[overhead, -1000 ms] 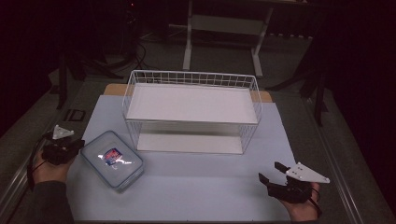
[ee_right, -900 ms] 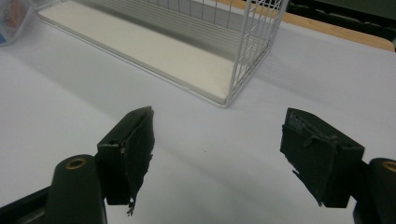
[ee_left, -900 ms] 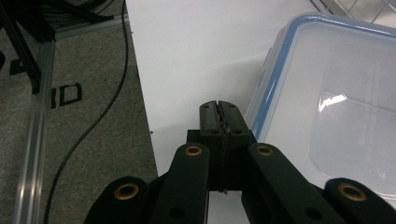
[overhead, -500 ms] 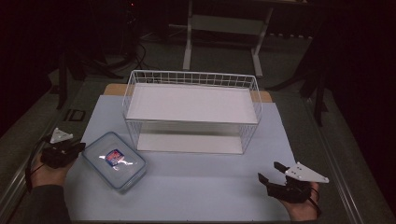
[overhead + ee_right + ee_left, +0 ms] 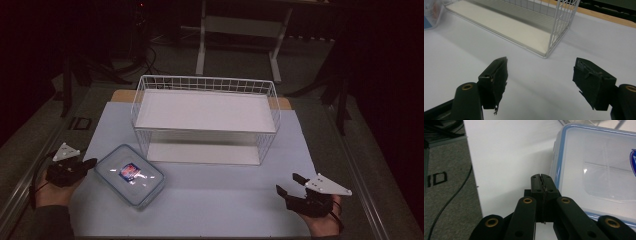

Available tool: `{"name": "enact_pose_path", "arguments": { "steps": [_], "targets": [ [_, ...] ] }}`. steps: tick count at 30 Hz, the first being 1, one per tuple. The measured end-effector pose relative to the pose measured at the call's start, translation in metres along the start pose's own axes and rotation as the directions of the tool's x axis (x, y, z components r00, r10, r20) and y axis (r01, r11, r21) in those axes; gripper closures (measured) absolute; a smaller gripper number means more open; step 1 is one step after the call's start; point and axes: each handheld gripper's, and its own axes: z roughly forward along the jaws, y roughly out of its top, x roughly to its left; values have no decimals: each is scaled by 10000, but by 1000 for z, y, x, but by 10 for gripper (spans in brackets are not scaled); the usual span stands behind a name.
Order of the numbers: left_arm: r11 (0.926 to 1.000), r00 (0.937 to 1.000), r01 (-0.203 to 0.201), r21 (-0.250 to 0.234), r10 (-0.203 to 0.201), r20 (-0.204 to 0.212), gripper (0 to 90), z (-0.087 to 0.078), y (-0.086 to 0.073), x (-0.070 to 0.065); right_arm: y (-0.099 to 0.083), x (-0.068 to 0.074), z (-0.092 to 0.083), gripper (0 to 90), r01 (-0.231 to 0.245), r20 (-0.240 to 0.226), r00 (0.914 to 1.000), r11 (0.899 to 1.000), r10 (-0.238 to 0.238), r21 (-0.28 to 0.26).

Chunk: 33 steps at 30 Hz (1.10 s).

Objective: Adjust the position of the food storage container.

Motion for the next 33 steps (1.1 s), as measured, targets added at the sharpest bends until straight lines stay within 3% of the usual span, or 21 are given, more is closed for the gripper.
{"name": "enact_pose_path", "arguments": {
  "steps": [5,6,11,17,21,28,29,30,33],
  "targets": [
    [9999,9996,-133,-7,134,245,892,-1,-1,-8,0,0,0,275,-26,-8,10000,10000,26,-4],
    [9999,9986,-141,-35,142,500,892,-2,-3,-12,0,0,0,275,-54,-6,10000,10000,54,13],
    [9993,9955,-369,-19,370,876,892,-5,-6,-23,0,0,1,275,-23,-45,10000,10000,23,12],
    [9971,9863,-760,97,737,1479,892,-6,-7,-44,1,2,2,275,-35,-153,9999,10000,35,18],
    [9945,9765,-1030,207,971,1922,891,-3,-3,-62,4,7,4,278,-200,-539,9984,9996,190,-178],
    [9886,9520,-1478,286,1343,2750,890,4,4,-93,7,19,12,325,-300,-1275,9914,9995,285,-97],
    [9886,9520,-1478,286,1343,2750,890,4,4,-93,7,19,12,325,-300,-1275,9914,9995,285,-97],
    [9885,9427,-1483,280,1328,3059,890,8,5,-100,8,22,14,379,-365,-1594,9866,9993,349,-66],
    [9846,9294,-1718,326,1510,3368,890,15,8,-113,8,27,18,437,-300,-1792,9833,9995,317,124]
  ]
}}
